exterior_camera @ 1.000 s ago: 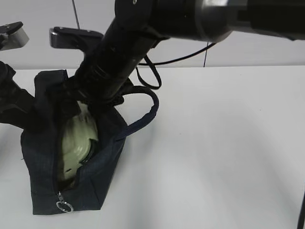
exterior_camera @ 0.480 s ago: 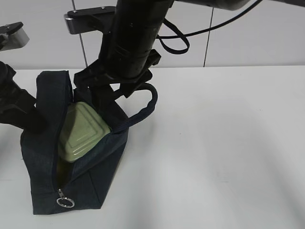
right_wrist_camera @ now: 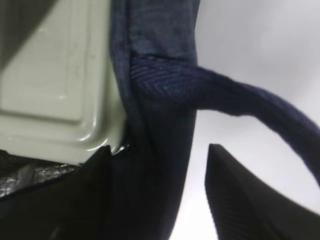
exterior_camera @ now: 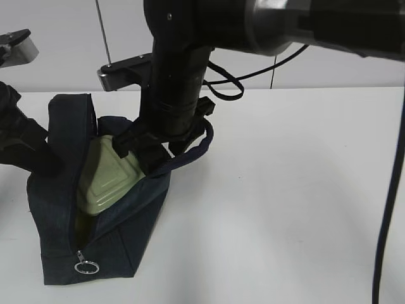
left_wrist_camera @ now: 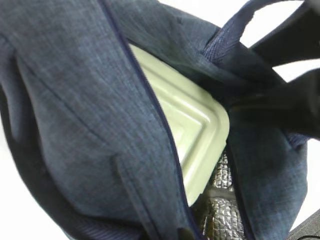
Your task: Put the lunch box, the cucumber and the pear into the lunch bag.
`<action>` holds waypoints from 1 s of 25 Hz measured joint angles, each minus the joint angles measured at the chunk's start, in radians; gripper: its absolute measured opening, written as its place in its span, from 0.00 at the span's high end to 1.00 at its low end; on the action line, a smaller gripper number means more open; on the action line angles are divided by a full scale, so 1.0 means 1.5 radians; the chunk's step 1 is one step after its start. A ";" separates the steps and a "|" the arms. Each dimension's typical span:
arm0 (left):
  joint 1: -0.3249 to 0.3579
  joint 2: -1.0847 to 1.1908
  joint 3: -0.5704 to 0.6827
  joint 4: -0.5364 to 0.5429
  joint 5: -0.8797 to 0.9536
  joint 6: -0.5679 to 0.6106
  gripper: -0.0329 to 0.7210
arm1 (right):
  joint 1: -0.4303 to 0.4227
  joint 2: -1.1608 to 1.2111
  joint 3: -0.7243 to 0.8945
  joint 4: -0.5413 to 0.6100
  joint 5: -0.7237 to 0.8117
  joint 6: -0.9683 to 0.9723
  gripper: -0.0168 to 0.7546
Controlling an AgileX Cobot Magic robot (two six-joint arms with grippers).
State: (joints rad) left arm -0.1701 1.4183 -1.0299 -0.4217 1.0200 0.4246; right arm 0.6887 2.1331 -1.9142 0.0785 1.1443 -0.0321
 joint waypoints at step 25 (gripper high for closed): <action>-0.027 0.123 -0.143 0.000 0.041 -0.007 0.93 | -0.091 -0.162 0.153 0.090 -0.060 0.004 0.96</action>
State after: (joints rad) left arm -0.2104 1.6029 -1.2449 -0.4221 1.0809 0.4147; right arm 0.5521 1.8894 -1.6841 0.2128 1.0537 -0.0256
